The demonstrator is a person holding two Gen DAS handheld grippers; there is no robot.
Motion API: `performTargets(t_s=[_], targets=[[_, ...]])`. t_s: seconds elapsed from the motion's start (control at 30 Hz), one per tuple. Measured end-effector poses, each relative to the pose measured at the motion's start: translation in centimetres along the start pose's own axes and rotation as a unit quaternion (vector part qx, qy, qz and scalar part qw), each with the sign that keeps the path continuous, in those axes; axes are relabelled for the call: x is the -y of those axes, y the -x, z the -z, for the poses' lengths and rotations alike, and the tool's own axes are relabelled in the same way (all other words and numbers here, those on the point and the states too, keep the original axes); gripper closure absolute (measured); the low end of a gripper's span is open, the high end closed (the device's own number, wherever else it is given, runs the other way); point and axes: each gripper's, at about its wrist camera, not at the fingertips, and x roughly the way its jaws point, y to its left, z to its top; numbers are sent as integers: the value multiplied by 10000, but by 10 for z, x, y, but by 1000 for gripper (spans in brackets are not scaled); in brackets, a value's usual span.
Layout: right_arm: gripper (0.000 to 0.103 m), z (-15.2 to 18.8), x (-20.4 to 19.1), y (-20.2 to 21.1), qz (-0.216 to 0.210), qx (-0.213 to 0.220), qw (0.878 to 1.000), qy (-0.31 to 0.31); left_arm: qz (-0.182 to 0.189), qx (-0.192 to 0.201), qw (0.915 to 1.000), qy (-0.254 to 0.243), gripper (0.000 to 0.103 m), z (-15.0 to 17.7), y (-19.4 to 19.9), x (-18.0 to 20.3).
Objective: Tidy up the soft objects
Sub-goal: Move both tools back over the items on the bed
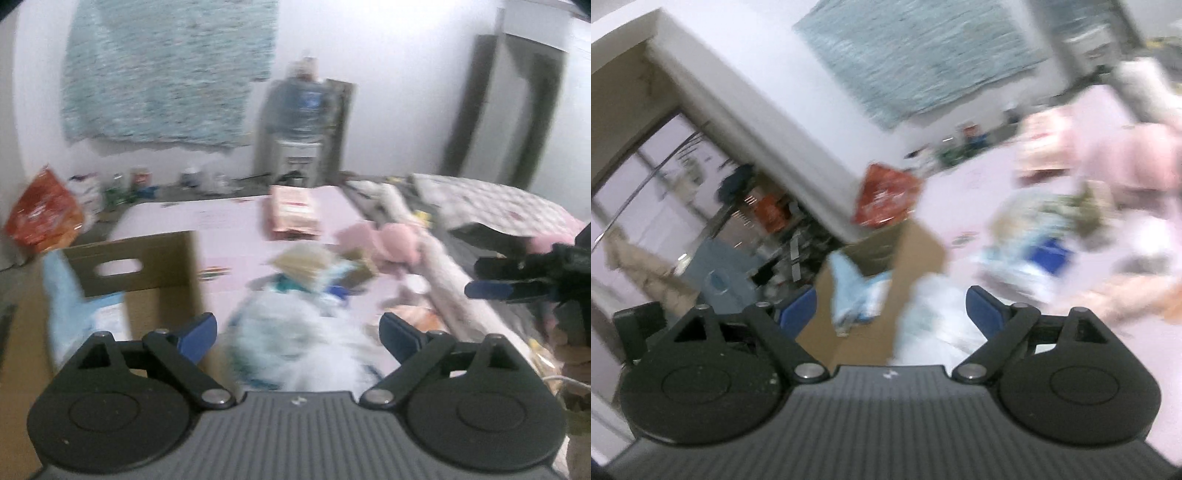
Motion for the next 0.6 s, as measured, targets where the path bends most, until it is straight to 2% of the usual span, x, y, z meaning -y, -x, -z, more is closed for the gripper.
performTargets(t_s=[0.17, 0.37, 0.5, 0.6], targets=[[15, 25, 56, 42, 588, 131, 9975, -377, 430, -29, 9978, -508, 5, 13, -38, 60], [16, 40, 110, 39, 800, 299, 9898, -1137, 259, -344, 9918, -1201, 6, 9, -106, 111], [22, 36, 134, 28, 944, 375, 9870, -1243, 282, -606, 9812, -1808, 6, 9, -144, 142], [23, 20, 139, 10, 1092, 309, 9889, -960, 247, -893, 9692, -2282, 6, 9, -175, 161]])
